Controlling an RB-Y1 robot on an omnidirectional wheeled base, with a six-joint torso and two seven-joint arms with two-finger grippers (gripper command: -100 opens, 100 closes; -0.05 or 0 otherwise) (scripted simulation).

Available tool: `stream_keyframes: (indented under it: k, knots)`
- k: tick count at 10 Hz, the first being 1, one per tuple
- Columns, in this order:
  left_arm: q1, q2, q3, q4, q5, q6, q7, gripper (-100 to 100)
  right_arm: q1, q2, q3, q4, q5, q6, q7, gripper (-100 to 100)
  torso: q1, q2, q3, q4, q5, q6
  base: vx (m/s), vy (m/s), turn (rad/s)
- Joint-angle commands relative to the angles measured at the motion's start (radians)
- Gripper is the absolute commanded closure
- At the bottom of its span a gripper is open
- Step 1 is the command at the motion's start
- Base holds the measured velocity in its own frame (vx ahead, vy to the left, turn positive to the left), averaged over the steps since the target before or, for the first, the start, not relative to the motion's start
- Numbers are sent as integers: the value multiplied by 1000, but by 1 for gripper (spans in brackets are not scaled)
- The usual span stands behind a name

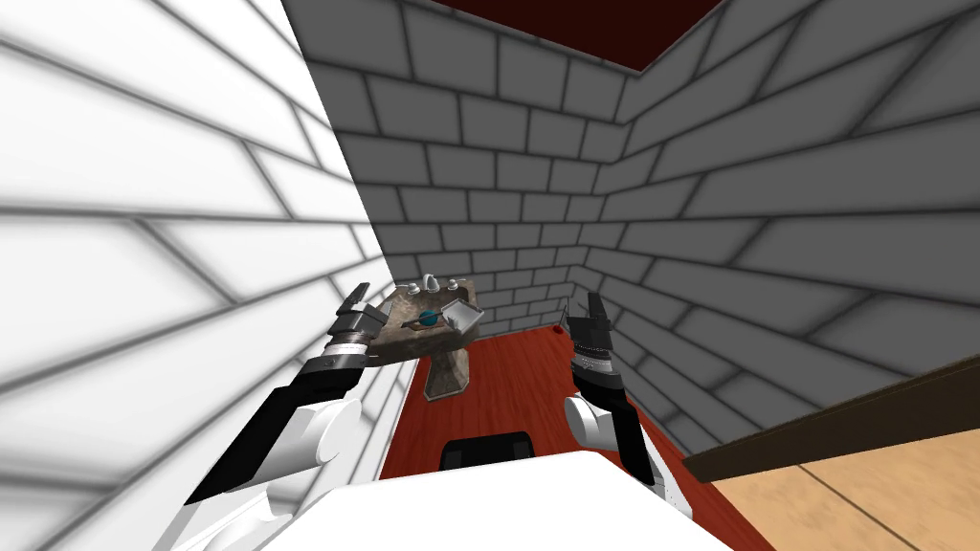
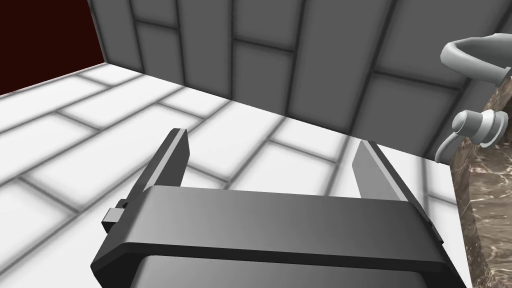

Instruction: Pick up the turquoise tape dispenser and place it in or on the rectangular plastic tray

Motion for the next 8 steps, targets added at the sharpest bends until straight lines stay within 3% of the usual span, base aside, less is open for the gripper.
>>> stream_keyframes:
  k: [1,3,4,6,7,8]
  knots:
    - [-16,3,23,-7,18,50,-2,-100,0,0,0,0,0,0,0,0,0,0,0,0,0,0,45,-32,113]
    - [-16,3,23,-7,18,88,-2,-100,0,0,0,0,0,0,0,0,0,0,0,0,0,0,33,-20,16]
    - [-32,4,43,-13,34,127,-4,-100,0,0,0,0,0,0,0,0,0,1,0,0,0,0,36,-28,79]
    - [-32,4,43,-13,34,159,-4,-100,0,0,0,0,0,0,0,0,0,0,0,0,0,0,33,-18,36]
    - [-47,7,62,-19,51,197,-5,-100,0,0,0,0,0,0,0,0,1,1,0,0,0,0,39,-20,94]
    - [-47,7,62,-19,51,223,-5,-100,0,0,0,0,0,0,0,0,0,0,0,0,0,0,43,-27,62]
